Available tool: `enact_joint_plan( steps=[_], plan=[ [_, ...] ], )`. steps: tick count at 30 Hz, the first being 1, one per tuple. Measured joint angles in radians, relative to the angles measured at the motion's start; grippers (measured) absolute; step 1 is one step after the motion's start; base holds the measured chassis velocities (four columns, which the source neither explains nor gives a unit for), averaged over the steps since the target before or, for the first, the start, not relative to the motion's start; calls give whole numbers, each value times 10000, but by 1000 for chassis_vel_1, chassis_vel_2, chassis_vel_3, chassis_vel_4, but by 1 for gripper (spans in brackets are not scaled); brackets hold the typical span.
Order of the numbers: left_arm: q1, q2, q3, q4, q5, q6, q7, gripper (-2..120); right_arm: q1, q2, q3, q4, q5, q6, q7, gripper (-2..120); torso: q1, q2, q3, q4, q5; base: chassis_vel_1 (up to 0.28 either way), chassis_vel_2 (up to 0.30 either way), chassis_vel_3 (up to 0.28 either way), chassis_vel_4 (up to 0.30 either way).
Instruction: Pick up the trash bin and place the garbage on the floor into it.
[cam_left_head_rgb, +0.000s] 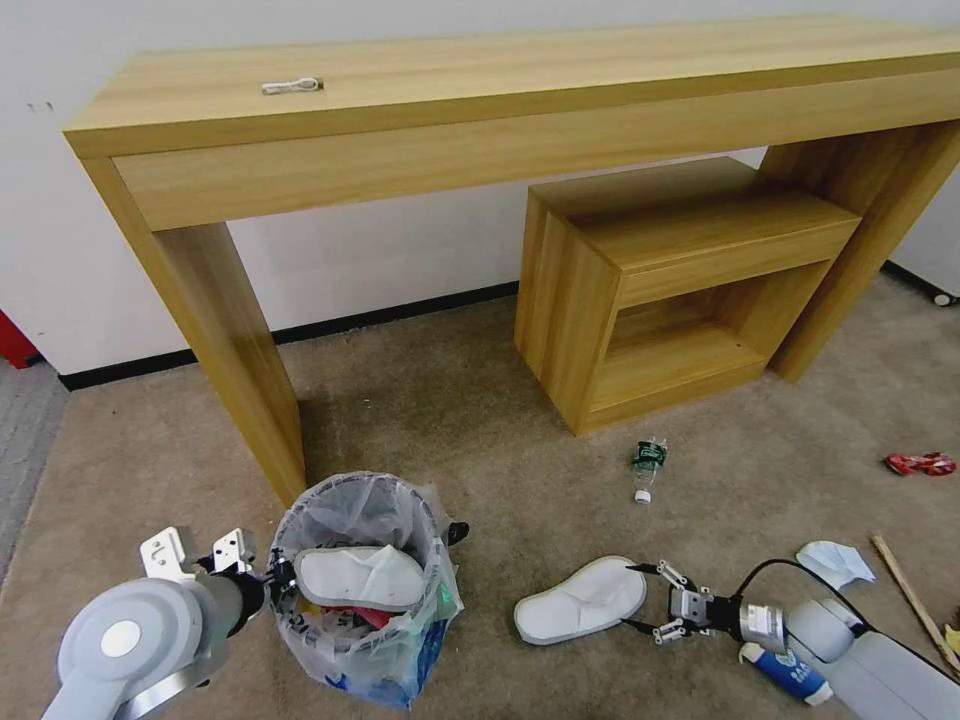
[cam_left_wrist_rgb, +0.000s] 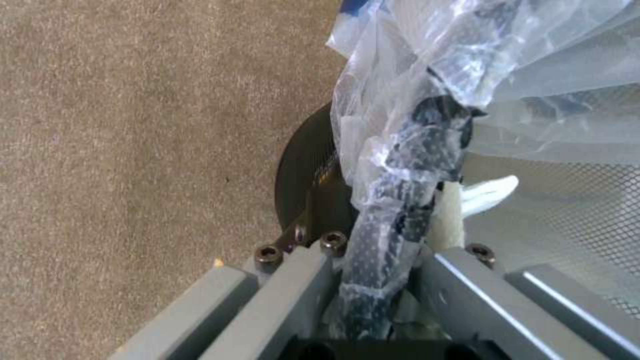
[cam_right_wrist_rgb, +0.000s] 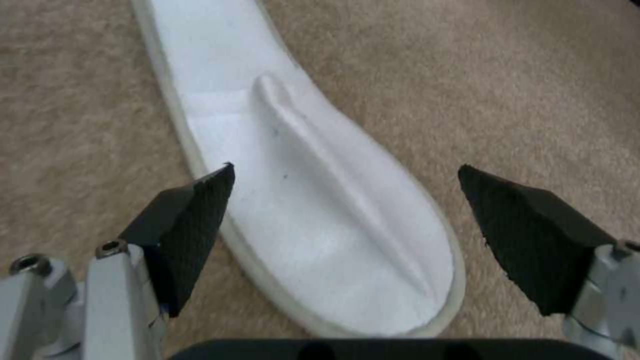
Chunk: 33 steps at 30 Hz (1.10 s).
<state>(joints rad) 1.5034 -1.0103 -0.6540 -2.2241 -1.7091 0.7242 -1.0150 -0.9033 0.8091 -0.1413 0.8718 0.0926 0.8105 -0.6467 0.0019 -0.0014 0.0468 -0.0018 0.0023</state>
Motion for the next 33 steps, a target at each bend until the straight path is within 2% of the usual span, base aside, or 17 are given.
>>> enact_joint_plan(
  steps=[33],
  plan=[
    [72,26,-63,-163,-6,-21,76,0,1298,951,-862,-1301,-72,2,114,86,0,0,-1,0,-1,0,0,0,0]
  ],
)
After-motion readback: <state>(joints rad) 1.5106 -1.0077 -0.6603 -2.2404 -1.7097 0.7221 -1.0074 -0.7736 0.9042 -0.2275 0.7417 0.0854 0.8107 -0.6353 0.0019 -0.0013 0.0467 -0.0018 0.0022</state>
